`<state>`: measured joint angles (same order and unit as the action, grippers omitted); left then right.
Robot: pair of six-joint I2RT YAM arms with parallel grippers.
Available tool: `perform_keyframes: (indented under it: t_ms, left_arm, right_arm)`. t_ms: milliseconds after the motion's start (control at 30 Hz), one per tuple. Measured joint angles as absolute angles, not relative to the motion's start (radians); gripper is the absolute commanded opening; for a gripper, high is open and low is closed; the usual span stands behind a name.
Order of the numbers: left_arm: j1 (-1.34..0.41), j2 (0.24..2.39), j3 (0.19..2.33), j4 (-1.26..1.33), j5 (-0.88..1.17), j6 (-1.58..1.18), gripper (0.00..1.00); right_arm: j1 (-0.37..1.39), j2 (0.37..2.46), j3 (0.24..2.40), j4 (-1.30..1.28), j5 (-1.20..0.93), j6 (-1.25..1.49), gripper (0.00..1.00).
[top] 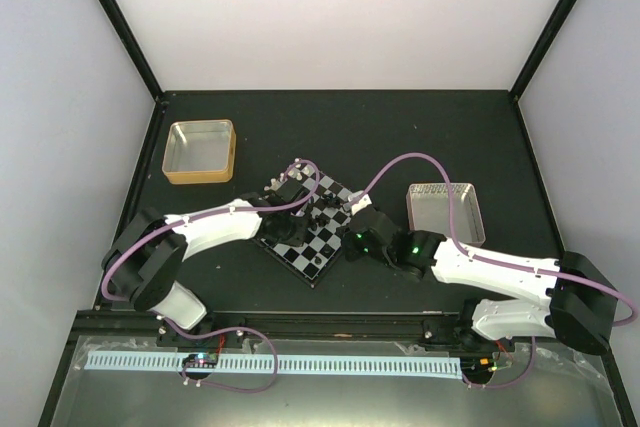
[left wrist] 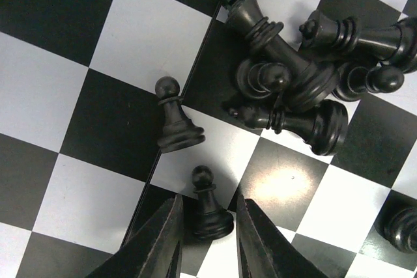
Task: Set up the chess pieces on the board
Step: Pick up the chess piece from the chessboard.
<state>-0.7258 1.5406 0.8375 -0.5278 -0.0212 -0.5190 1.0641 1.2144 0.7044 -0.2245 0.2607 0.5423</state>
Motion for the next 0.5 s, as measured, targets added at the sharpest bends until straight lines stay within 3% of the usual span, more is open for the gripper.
perform_keyframes:
  t_ms: [133, 367, 500]
  left_arm:
    - [-0.726, 1.547, 0.843, -0.530, -0.020, -0.511, 0.11]
    - [-0.725, 1.541, 0.848, -0.535, -0.001, -0.492, 0.09]
    - [-0.723, 1.446, 0.841, -0.524, 0.071, -0.454, 0.09]
  right_arm:
    - [1.064, 1.214, 0.704, -0.224, 0.261, 0.542, 0.29]
    - [1.033, 1.193, 0.704, -0.224, 0.209, 0.544, 0.30]
    - [0.950, 1.139, 0.704, -0.212, 0.056, 0.549, 0.33]
